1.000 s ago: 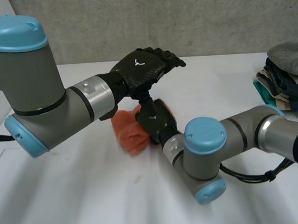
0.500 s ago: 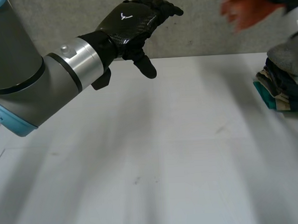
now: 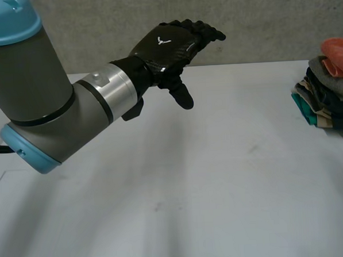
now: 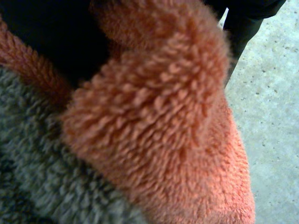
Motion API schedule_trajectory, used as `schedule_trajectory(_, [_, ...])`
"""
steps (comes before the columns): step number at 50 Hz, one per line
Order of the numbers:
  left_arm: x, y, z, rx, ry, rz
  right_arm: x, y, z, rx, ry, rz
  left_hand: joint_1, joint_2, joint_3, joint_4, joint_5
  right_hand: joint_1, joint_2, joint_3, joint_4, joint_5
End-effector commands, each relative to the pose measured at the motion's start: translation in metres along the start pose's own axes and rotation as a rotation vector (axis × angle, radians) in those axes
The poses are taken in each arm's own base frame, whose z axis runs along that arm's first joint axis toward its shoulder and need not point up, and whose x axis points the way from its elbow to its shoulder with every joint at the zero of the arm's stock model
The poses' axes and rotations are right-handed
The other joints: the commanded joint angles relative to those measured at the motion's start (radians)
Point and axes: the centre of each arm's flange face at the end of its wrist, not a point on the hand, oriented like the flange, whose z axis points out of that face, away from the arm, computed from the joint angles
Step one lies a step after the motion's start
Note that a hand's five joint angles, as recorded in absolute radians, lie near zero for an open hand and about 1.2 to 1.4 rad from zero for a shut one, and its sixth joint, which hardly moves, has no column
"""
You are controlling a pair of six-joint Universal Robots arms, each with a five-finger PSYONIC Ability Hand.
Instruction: Fold the laundry.
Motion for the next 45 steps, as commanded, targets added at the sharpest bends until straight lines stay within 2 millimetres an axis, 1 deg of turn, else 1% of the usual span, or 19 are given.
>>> schedule_trajectory(1, [0.006, -0.004, 0.0, 0.011, 0.011, 0.004, 0.017, -0.042, 0.014, 0.05, 0.032, -0.013, 0.006, -0.015, -0.014, -0.007, -0.027, 0.42, 0.273, 0.248, 0.199, 0.308])
schedule_trajectory(2, [0.006, -0.005, 0.0, 0.013, 0.011, 0.005, 0.024, -0.057, 0.021, 0.078, 0.047, -0.016, 0.006, -0.015, -0.014, -0.007, -0.027, 0.42, 0.273, 0.248, 0.199, 0.308])
schedule_trajectory(5, [0.006, -0.007, 0.0, 0.018, 0.01, 0.006, 0.034, -0.077, 0.033, 0.132, 0.073, -0.02, 0.003, -0.018, -0.017, -0.01, -0.03, 0.42, 0.273, 0.248, 0.199, 0.308])
schedule_trajectory(8, [0.006, -0.008, 0.0, 0.021, 0.008, 0.009, 0.036, -0.112, 0.057, 0.269, 0.111, -0.066, 0.006, -0.015, -0.014, -0.007, -0.027, 0.42, 0.273, 0.248, 0.199, 0.308])
schedule_trajectory(9, [0.006, -0.008, 0.0, 0.021, 0.008, 0.009, 0.035, -0.138, 0.073, 0.373, 0.145, -0.093, 0.006, -0.015, -0.014, -0.007, -0.027, 0.42, 0.273, 0.248, 0.199, 0.308])
schedule_trajectory(11, [0.006, -0.008, 0.0, 0.021, 0.006, 0.008, 0.037, -0.159, 0.083, 0.458, 0.189, -0.106, 0.006, -0.015, -0.014, -0.007, -0.027, 0.42, 0.273, 0.248, 0.199, 0.308])
schedule_trajectory(12, [0.006, -0.009, 0.0, 0.022, 0.006, 0.009, 0.039, -0.164, 0.086, 0.48, 0.213, -0.106, 0.006, -0.015, -0.014, -0.007, -0.027, 0.42, 0.273, 0.248, 0.199, 0.308])
schedule_trajectory(13, [0.006, -0.009, 0.0, 0.022, 0.005, 0.009, 0.042, -0.16, 0.088, 0.491, 0.25, -0.098, 0.006, -0.015, -0.014, -0.007, -0.027, 0.42, 0.273, 0.248, 0.199, 0.308])
schedule_trajectory(16, [0.006, -0.008, -0.001, 0.019, 0.005, 0.008, 0.035, -0.138, 0.087, 0.458, 0.25, -0.073, 0.006, -0.015, -0.014, -0.007, -0.027, 0.42, 0.273, 0.248, 0.199, 0.308])
schedule_trajectory(17, [0.006, -0.007, -0.001, 0.018, 0.005, 0.006, 0.029, -0.121, 0.085, 0.423, 0.237, -0.057, 0.006, -0.015, -0.014, -0.007, -0.027, 0.42, 0.273, 0.248, 0.199, 0.308])
schedule_trajectory(19, [0.006, -0.006, -0.001, 0.012, 0.006, 0.003, 0.023, -0.103, 0.079, 0.379, 0.229, -0.036, 0.006, -0.015, -0.014, -0.007, -0.027, 0.42, 0.273, 0.248, 0.199, 0.308])
schedule_trajectory(20, [0.007, -0.004, -0.001, 0.008, 0.006, 0.001, 0.02, -0.092, 0.076, 0.352, 0.225, -0.024, 0.006, -0.015, -0.014, -0.007, -0.027, 0.42, 0.273, 0.248, 0.199, 0.308])
schedule_trajectory(21, [0.007, -0.004, -0.001, 0.008, 0.008, 0.001, 0.012, -0.072, 0.067, 0.302, 0.219, -0.006, 0.006, -0.015, -0.014, -0.007, -0.027, 0.42, 0.273, 0.248, 0.199, 0.308])
schedule_trajectory(25, [0.009, 0.002, -0.002, -0.012, 0.014, -0.009, -0.01, -0.024, 0.04, 0.171, 0.208, 0.048, 0.006, -0.015, -0.014, -0.007, -0.027, 0.42, 0.273, 0.248, 0.199, 0.308])
schedule_trajectory(27, [0.01, 0.006, -0.002, -0.023, 0.017, -0.013, -0.022, -0.009, 0.03, 0.137, 0.174, 0.062, 0.006, -0.015, -0.014, -0.007, -0.027, 0.42, 0.273, 0.248, 0.199, 0.308])
schedule_trajectory(32, [0.012, 0.01, -0.001, -0.03, 0.022, -0.017, -0.038, 0.001, 0.011, 0.09, 0.095, 0.085, 0.006, -0.015, -0.014, -0.007, -0.027, 0.42, 0.273, 0.248, 0.199, 0.308])
schedule_trajectory(39, [0.012, 0.009, -0.002, -0.029, 0.022, -0.016, -0.017, -0.031, 0.007, 0.095, 0.092, 0.057, 0.006, -0.015, -0.014, -0.007, -0.027, 0.42, 0.273, 0.248, 0.199, 0.308])
schedule_trajectory(42, [0.013, 0.008, -0.003, -0.028, 0.022, -0.017, -0.012, -0.035, 0.003, 0.075, 0.103, 0.062, 0.003, -0.018, -0.017, -0.01, -0.03, 0.42, 0.273, 0.248, 0.199, 0.308])
schedule_trajectory(45, [0.019, 0.006, -0.004, -0.026, 0.034, -0.017, -0.007, -0.041, -0.001, 0.027, 0.112, 0.082, 0.003, -0.018, -0.017, -0.01, -0.03, -0.442, -0.589, -0.613, -0.663, -0.554])
